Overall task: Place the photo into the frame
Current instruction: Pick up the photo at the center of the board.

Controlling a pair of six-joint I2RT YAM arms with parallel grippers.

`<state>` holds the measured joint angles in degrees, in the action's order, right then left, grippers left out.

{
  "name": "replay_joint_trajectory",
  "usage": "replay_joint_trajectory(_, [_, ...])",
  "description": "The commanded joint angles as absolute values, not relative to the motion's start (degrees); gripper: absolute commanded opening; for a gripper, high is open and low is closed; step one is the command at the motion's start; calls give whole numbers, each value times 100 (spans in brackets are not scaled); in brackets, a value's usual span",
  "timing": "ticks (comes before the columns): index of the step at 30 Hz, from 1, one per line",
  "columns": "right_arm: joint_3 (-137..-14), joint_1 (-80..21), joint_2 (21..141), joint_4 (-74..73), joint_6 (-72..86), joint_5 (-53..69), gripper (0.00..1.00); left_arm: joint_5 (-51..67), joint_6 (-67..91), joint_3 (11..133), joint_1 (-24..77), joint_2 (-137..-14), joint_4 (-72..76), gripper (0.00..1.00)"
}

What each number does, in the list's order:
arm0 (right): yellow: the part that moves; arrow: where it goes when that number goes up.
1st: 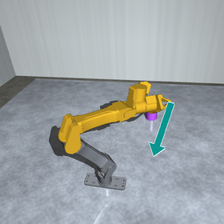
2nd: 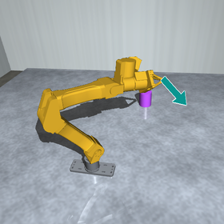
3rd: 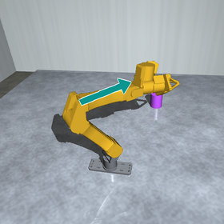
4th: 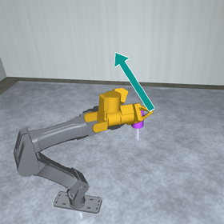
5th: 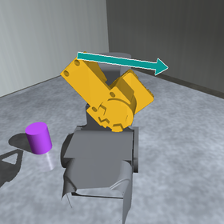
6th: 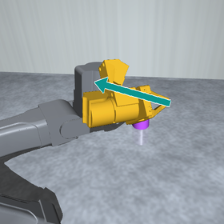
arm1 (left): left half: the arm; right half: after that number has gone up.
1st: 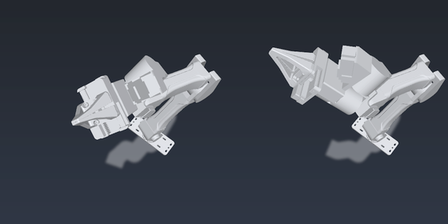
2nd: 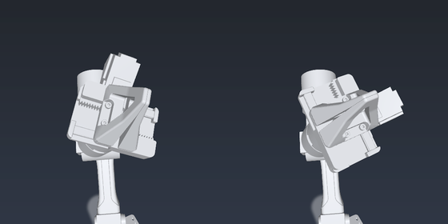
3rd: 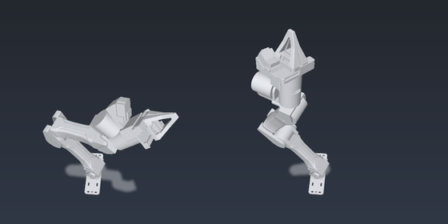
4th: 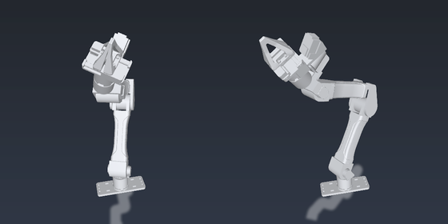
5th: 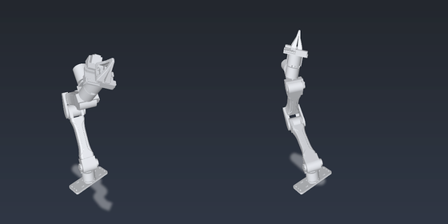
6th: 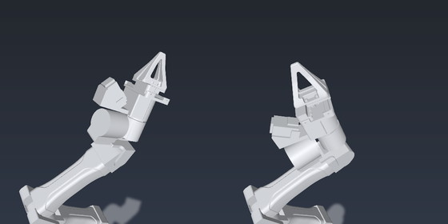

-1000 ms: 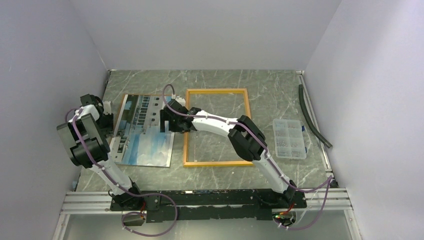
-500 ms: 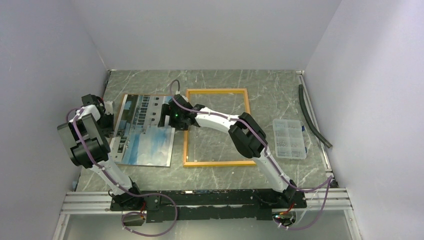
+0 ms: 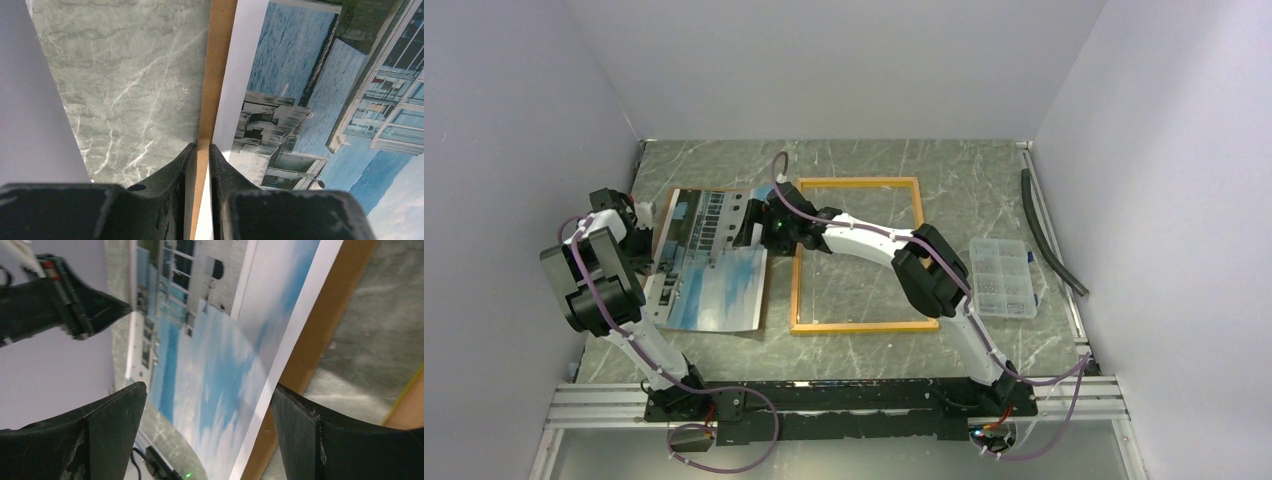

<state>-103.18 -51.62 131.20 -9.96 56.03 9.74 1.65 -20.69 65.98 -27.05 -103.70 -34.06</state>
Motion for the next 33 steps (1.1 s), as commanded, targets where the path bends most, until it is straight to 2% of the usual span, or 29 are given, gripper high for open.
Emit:
replay_joint_trajectory(1, [-10298,-5236,12567,-568,5635,1151,96,465,-2153,6246,-2590,-10644,-3369,21])
replay_joint_trajectory(11, [-9943,-5243,12396,-139,5667,1359,96,500,-2151,6261,-2567,-10592,-3411,17])
replay_joint_trajectory(14, [-10059,-5244,12480,-265,5697,1346,89,555,-2112,6337,-2575,-10539,-3510,17])
replay_joint_trajectory(23, [-10015,-5235,12524,-436,5686,1071,53,922,-2063,6715,-2593,-10269,-4106,16])
replay_joint_trajectory(27, [-9972,-5213,12454,-549,5664,951,23,900,-2084,6727,-2601,-10207,-4149,16])
replay_joint_trajectory(33, [-9859,-5151,12363,-548,5655,917,7,927,-2104,6755,-2631,-10201,-4199,15])
